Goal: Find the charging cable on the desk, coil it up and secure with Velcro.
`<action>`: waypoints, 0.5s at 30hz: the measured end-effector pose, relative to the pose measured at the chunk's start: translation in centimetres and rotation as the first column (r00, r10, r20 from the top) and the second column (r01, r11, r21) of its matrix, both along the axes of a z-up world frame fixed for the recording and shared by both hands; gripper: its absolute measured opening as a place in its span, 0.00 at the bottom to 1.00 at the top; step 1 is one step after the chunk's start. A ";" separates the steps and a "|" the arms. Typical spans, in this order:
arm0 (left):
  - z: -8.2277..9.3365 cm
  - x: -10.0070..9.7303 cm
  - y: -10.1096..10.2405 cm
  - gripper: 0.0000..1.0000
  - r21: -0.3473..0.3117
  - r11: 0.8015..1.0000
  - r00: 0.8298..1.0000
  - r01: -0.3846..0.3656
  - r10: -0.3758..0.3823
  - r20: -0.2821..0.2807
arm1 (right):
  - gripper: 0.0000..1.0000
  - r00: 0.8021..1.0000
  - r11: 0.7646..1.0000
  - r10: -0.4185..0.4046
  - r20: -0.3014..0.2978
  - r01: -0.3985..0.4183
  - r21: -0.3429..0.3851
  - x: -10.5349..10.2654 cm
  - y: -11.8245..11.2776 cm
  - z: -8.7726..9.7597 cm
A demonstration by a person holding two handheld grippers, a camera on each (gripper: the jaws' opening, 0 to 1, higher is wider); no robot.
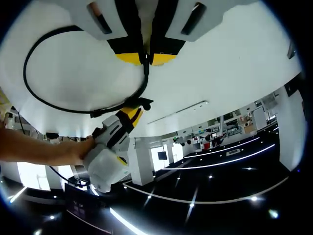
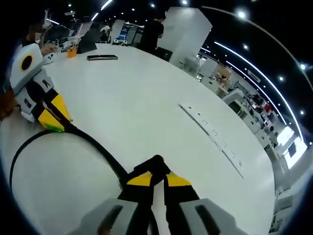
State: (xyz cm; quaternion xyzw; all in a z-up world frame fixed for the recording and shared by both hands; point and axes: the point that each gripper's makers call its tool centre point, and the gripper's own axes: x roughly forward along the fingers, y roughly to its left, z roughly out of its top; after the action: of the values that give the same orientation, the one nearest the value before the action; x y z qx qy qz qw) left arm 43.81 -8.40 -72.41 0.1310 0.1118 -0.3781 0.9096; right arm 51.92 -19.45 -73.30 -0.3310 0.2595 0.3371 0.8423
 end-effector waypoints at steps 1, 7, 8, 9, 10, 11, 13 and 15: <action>0.0 0.0 0.0 0.06 0.000 1.000 1.000 0.000 0.000 0.000 | 0.08 1.000 1.000 0.000 0.002 0.000 0.002 0.0 0.0 0.1; 0.0 -0.1 0.0 0.06 -0.001 1.000 1.000 -0.001 0.001 0.000 | 0.06 1.000 1.000 0.026 0.010 -0.026 0.008 -0.4 0.4 1.1; 0.0 -0.1 0.0 0.06 -0.001 1.000 1.000 -0.001 0.001 0.000 | 0.05 0.999 0.999 0.031 0.011 -0.032 0.008 -0.4 0.5 1.2; 0.0 -0.1 0.0 0.06 -0.001 1.000 1.000 -0.001 0.001 0.000 | 0.05 0.999 0.999 0.037 0.012 -0.037 0.009 -0.4 0.7 1.3; 0.0 -0.1 0.0 0.06 0.000 1.000 1.000 -0.001 0.001 0.001 | 0.05 0.999 0.999 0.047 0.008 -0.047 0.011 -0.5 0.9 1.3; 0.0 -0.1 0.0 0.06 0.000 1.000 1.000 -0.001 0.001 0.000 | 0.04 0.999 0.999 0.052 0.004 -0.052 0.013 -0.6 1.1 1.2; 0.0 -0.1 0.0 0.06 0.000 1.000 1.000 -0.001 0.001 0.001 | 0.03 0.998 0.998 0.066 -0.007 -0.066 0.013 -0.7 1.6 1.0; 0.0 -0.2 0.0 0.06 0.000 1.000 1.000 0.000 0.000 0.001 | 0.03 0.997 0.997 0.072 -0.015 -0.072 0.009 -0.7 1.8 0.7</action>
State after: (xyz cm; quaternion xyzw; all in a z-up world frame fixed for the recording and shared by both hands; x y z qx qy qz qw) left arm 43.64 -8.39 -72.42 0.1311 0.1112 -0.3778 0.9098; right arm 51.17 -17.62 -72.56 -0.3338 0.2521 0.3708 0.8291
